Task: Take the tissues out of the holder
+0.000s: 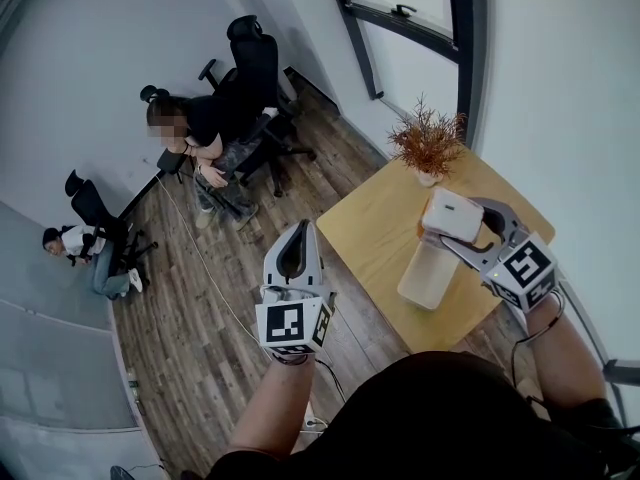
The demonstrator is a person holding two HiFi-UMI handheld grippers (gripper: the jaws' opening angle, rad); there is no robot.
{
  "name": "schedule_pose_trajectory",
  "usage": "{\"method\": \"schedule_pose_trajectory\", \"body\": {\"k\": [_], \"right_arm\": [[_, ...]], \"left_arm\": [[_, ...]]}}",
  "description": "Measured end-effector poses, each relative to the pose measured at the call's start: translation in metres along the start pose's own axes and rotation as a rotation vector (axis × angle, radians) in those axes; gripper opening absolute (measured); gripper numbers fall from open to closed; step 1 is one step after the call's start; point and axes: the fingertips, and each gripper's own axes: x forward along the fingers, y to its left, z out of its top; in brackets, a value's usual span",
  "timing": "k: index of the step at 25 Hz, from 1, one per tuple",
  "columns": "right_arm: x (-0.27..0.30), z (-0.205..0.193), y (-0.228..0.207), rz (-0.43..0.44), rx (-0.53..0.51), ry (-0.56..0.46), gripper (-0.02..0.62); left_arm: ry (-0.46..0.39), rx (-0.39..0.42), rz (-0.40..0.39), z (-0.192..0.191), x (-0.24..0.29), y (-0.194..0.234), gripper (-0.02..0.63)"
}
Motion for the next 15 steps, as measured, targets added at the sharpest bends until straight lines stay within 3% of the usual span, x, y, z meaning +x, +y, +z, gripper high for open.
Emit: {"method": "schedule_pose_trajectory", "body": {"k": [15], "right_arm": [[0.0049, 0.0021, 0.0016, 0.011, -0.038, 0.011, 0.284]], "left_arm": [[-0.009, -0.004, -0.002, 0.0004, 0.0081, -0.0074, 0.005]]}}
